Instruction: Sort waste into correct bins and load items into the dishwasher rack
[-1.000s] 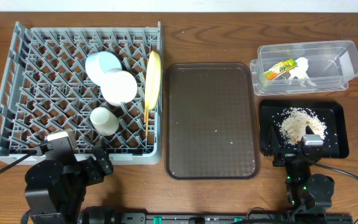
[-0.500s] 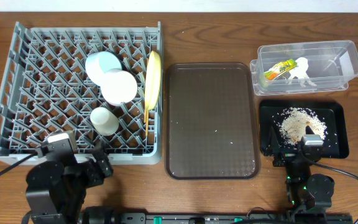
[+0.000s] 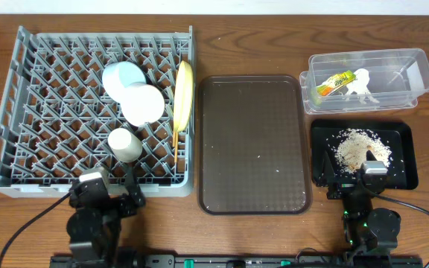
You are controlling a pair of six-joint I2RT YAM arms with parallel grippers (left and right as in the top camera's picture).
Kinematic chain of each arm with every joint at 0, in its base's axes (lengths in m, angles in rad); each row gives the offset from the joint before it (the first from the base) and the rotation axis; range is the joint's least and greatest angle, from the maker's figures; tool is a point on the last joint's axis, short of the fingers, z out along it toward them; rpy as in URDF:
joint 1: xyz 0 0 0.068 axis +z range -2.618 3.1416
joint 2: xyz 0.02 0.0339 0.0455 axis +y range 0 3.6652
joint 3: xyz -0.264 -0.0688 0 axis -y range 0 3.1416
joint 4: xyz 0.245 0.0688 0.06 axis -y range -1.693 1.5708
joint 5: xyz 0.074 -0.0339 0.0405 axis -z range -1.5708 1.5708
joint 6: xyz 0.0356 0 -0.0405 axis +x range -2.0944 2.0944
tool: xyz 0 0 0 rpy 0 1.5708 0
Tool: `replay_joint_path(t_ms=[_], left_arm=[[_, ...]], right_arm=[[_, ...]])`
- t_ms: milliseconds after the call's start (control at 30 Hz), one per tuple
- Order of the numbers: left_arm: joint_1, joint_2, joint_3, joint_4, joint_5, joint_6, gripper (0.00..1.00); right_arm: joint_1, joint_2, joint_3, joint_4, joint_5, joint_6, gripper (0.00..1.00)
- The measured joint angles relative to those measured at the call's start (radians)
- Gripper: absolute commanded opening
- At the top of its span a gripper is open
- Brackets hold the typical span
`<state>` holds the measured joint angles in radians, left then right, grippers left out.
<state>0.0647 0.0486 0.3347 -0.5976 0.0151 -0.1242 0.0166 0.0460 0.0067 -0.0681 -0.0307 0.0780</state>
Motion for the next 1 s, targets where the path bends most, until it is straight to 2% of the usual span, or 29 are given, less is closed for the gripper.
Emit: replay_joint_path(t_ms=[100,267,367,1000], left_arm=[[0.000,-0.033,-0.106,0.145,0.001,-0.007,0.93],[0.000,-0.037,-0.254,0.476,0.001,-0.010,0.93],[0.000,-0.039,-0.308,0.592,0.001,-0.006,0.93],[0.000,-0.038,-0.317,0.572,0.012,0.024,0.93]], right_arm=[[0.000,0.000,0.000,0.000,0.000,0.000,0.99],[0.000,0.000,0.000,0.000,0.000,0.000,0.99],[0.000,0.000,0.000,0.000,0.000,0.000,0.99],[0.000,0.000,0.000,0.000,0.000,0.000,0.99]])
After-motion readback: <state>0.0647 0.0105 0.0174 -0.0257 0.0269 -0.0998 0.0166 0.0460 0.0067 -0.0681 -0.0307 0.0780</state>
